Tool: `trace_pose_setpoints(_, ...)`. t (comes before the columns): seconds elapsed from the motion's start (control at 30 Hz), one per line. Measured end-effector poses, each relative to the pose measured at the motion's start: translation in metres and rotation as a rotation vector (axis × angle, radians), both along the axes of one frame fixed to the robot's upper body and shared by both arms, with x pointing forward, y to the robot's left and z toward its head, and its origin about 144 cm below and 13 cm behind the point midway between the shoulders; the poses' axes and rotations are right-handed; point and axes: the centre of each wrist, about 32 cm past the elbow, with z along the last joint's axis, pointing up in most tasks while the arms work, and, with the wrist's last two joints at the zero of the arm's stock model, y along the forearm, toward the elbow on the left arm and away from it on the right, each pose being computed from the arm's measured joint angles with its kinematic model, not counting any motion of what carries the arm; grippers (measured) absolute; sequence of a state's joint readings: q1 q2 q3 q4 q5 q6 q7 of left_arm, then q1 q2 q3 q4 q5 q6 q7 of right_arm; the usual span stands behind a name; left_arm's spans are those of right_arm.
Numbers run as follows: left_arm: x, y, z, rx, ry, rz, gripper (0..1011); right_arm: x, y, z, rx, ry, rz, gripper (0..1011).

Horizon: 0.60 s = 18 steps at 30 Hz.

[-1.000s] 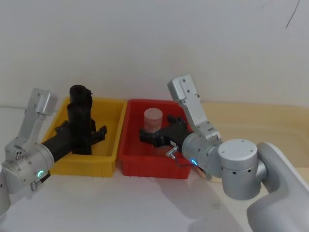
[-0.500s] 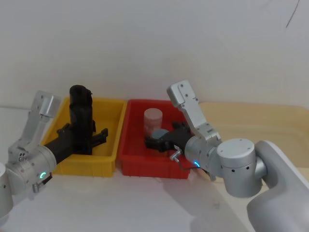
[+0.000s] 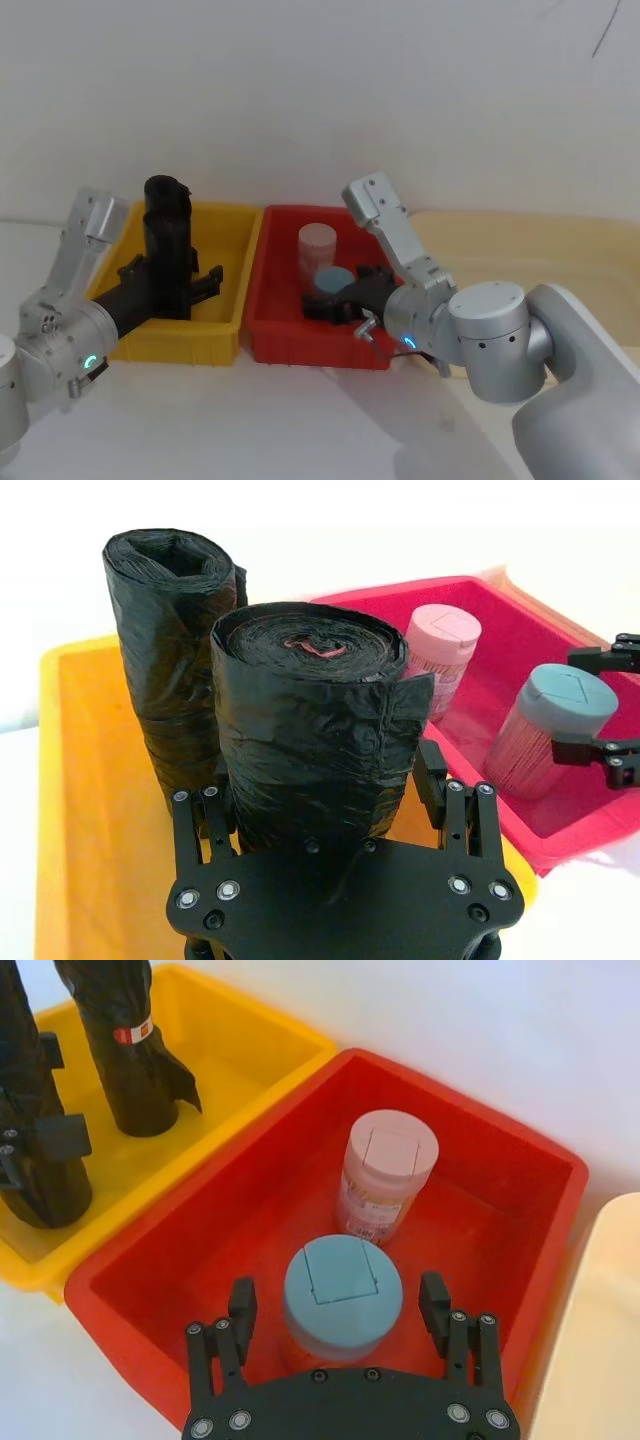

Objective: Pick up the garbage bag with the one hand and transfer it to the other hand.

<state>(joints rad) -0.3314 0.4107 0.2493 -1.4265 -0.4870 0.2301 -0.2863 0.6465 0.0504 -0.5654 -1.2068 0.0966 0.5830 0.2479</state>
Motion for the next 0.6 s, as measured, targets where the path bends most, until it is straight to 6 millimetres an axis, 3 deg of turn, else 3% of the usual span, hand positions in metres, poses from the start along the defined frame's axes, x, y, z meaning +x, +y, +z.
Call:
trace_pose_setpoints(0.1, 0.0, -0.0002, 0.0002, 0.002, -0.001, 0.002, 1001, 0.0004, -0.0001, 0.0005, -0.004, 0.009, 0.002, 999)
trace_pose_setpoints(0.3, 0.0, -0.0004, 0.0003, 0.004, -0.001, 0.005, 997, 0.0009, -0.0001, 0.0009, -0.009, 0.019, 0.003, 888)
trace_pose_setpoints(0.5, -0.0001, -0.0005, 0.0004, 0.005, -0.001, 0.007, 871, 0.0013, -0.0002, 0.0012, -0.012, 0.028, 0.005, 712)
trace_pose_setpoints(0.6, 0.0, -0.0005, 0.0005, 0.006, -0.002, 0.008, 789, 0.0014, -0.0002, 0.0013, -0.013, 0.029, 0.005, 672)
